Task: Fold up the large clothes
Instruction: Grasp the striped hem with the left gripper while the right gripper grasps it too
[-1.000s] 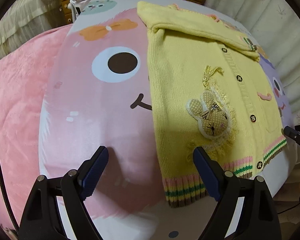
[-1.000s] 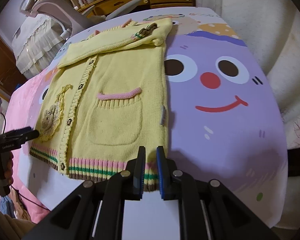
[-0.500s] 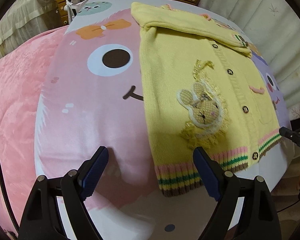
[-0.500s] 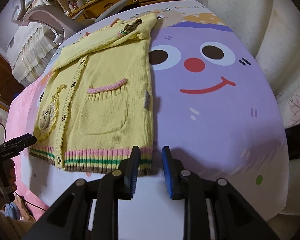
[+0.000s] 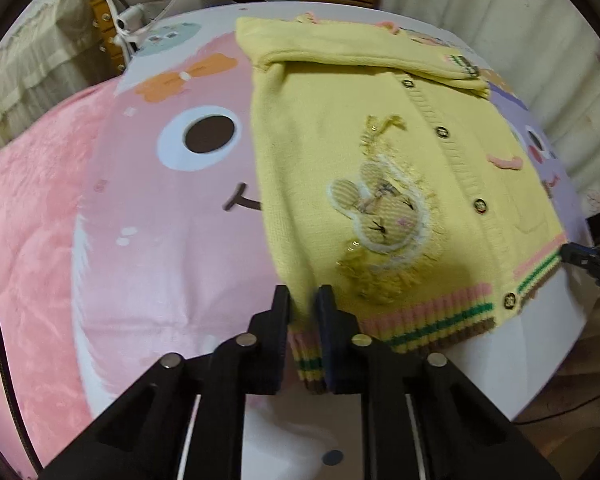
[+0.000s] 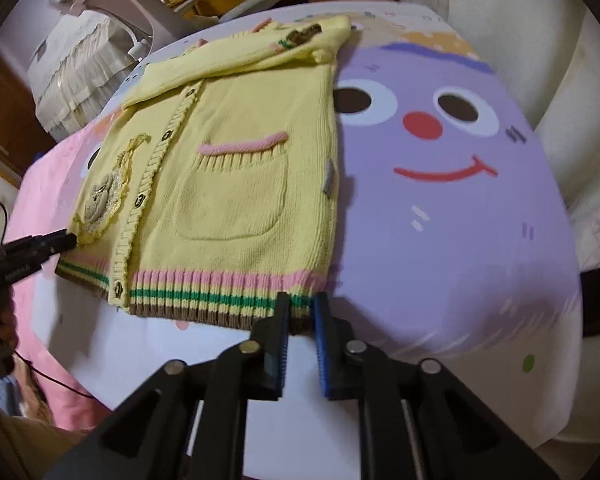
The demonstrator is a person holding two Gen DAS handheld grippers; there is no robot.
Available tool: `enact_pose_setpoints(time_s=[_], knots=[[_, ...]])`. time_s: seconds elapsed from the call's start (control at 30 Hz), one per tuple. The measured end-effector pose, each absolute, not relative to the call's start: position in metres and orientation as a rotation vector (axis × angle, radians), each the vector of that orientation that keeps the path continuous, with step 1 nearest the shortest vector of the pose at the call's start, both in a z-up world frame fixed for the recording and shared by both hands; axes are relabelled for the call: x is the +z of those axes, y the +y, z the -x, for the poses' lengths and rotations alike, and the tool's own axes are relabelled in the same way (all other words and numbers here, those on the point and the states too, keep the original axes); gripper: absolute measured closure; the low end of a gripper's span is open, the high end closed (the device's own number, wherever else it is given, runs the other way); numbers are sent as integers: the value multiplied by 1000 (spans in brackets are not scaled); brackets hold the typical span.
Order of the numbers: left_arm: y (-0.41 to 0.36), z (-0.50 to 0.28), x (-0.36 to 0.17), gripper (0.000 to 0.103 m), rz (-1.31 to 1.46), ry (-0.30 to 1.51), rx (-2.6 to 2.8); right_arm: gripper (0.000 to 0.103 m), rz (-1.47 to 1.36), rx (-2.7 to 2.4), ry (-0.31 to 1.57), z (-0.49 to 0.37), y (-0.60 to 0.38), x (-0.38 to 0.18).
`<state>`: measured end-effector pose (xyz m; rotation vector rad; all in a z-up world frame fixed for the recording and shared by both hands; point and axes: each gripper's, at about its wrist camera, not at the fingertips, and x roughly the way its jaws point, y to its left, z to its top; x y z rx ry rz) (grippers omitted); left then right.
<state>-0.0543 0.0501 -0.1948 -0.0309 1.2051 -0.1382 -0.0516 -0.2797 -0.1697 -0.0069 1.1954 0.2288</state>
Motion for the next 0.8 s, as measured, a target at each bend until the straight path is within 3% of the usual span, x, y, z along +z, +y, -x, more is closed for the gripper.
enact_pose_setpoints(time_s=[0.33, 0.37, 0.47, 0.5, 0.67, 0.8], knots=[[56, 56, -195, 93, 41, 1210, -122, 95, -42, 218, 1182, 50, -298, -170], [58, 55, -196, 90, 63, 1224, -129, 95, -36, 221, 1180, 51, -297, -169], [66, 57, -198, 61, 113, 1270, -118, 92, -36, 245, 1210, 52, -297, -172], [69, 59, -198, 57, 132, 1279, -122, 92, -42, 252, 1213, 52, -298, -172], [77, 68, -200, 56, 195, 1271, -142, 85, -109, 256, 1210, 50, -306, -172], [71, 70, -200, 54, 170, 1270, -145, 85, -123, 257, 1219, 51, -305, -177]])
